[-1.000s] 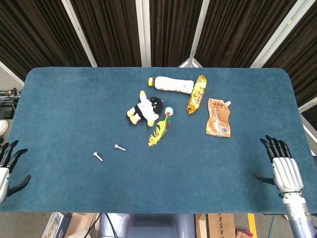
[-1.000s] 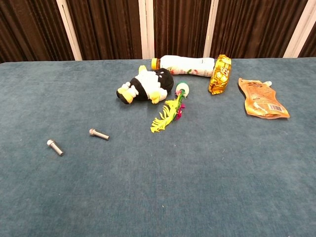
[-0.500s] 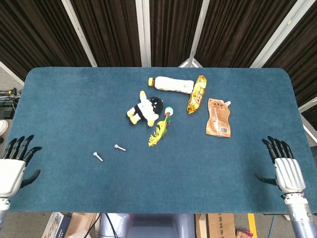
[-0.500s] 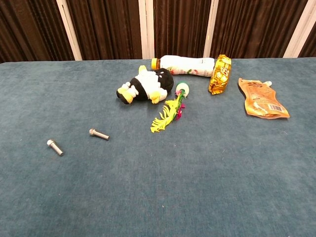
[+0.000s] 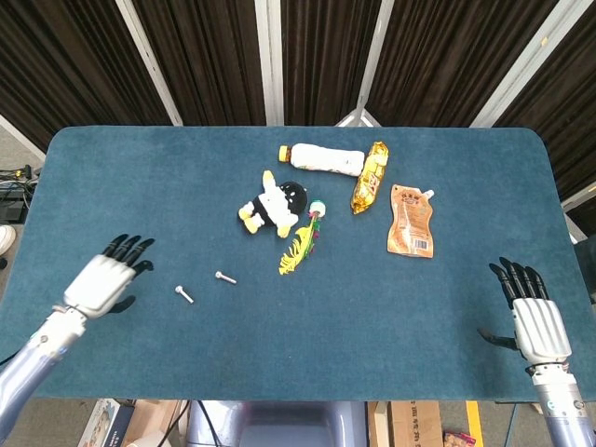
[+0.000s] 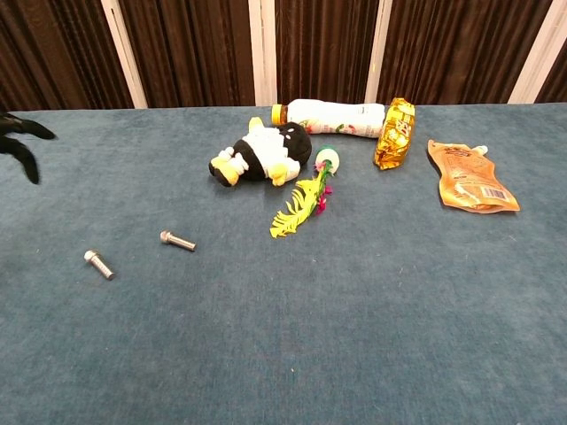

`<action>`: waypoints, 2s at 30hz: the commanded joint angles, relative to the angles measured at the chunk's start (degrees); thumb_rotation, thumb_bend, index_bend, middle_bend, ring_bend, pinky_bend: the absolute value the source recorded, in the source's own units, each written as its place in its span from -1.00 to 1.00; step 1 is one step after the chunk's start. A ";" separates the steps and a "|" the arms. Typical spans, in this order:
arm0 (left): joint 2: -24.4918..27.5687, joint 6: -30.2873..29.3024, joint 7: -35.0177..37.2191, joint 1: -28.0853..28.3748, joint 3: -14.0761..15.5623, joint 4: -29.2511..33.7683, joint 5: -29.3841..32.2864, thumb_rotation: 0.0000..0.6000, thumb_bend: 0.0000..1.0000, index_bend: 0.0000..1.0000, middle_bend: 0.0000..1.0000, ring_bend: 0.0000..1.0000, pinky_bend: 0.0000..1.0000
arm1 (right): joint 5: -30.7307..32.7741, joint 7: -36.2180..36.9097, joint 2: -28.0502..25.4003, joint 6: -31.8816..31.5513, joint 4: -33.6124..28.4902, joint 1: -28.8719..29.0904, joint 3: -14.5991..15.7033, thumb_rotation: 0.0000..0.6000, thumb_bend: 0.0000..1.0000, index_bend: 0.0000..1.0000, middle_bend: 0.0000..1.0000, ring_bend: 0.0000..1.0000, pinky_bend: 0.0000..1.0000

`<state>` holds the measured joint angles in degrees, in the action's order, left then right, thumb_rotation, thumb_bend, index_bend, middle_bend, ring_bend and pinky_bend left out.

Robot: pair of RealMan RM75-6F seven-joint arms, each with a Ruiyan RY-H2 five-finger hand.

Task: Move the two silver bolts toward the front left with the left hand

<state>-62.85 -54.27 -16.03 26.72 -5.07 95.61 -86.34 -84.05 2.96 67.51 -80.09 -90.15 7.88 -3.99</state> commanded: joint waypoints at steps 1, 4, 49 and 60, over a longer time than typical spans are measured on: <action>-2.40 3.89 -4.15 2.80 -0.18 0.67 3.34 1.00 -0.20 -0.35 -0.95 -1.00 -1.00 | 0.24 0.04 0.02 0.09 0.02 0.01 -0.10 1.00 -0.78 -0.76 -0.87 -0.94 -1.00; -4.74 4.80 -7.09 3.59 0.13 0.02 4.87 1.00 -0.20 -0.34 -0.94 -1.00 -1.00 | 0.52 0.18 0.05 0.19 0.12 0.03 -0.23 1.00 -0.78 -0.76 -0.87 -0.94 -1.00; -21.24 0.52 -18.41 6.33 3.76 -10.40 10.72 1.00 -0.12 -0.02 -0.88 -1.00 -1.00 | 2.17 2.85 -0.04 0.09 0.78 -0.30 -1.31 1.00 -0.78 -0.76 -0.86 -0.94 -1.00; -22.79 -0.08 -20.20 6.74 3.90 -11.07 11.58 1.00 -0.12 -0.01 -0.88 -1.00 -1.00 | 2.69 3.13 -0.06 -0.16 0.66 -0.48 -1.66 1.00 -0.78 -0.76 -0.87 -0.94 -1.00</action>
<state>-85.62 -54.33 -36.22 33.44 -1.16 84.54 -74.78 -81.36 6.09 67.45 -80.25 -89.49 7.40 -5.65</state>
